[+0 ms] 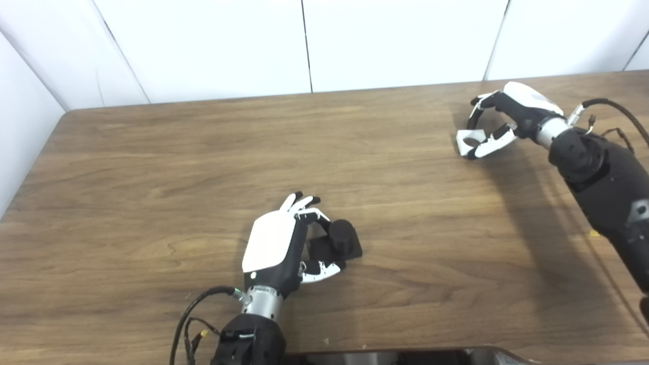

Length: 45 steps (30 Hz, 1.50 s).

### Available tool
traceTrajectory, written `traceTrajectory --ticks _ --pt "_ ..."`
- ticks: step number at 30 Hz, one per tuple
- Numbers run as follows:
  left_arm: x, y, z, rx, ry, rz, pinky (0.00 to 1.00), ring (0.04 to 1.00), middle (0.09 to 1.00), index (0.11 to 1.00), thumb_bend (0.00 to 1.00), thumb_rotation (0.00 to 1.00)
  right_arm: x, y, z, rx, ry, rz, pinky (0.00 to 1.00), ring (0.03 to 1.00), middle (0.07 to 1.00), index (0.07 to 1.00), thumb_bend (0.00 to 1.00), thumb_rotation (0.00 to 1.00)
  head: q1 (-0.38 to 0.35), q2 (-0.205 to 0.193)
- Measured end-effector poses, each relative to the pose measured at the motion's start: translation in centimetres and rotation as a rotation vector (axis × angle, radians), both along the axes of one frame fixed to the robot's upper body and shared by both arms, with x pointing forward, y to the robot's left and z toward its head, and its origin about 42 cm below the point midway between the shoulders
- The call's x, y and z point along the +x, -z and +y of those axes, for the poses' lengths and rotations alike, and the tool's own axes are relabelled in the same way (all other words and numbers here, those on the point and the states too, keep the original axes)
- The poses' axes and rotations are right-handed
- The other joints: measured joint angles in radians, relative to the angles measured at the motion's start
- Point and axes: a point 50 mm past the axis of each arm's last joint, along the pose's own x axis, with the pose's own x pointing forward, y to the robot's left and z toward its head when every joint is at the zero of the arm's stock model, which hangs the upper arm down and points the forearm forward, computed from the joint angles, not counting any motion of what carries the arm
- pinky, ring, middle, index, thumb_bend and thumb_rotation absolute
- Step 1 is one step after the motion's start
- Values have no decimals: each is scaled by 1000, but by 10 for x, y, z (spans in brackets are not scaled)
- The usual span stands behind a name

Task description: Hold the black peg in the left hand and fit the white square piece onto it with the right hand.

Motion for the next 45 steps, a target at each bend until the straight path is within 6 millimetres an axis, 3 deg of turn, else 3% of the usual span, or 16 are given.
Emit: traceTrajectory --ticks 8,24,31,45 --pt "0 0 0 0 1 0 826 949 865 488 507 76 -27 -32 25 21 -125 -86 882 937 870 490 526 146 3 2" --pt "3 2 -4 -5 -4 -5 786 949 869 489 506 79 -83 -81 99 0 -404 -96 857 953 878 489 526 144 2 -3" --pt "3 2 -7 -4 -1 -1 796 952 869 490 505 81 -110 -86 120 -15 -492 -82 866 969 888 489 526 145 3 -2" --pt "3 2 -10 1 -4 -6 802 956 870 489 506 80 -122 -82 139 -34 -568 -51 862 969 891 489 526 145 6 3"
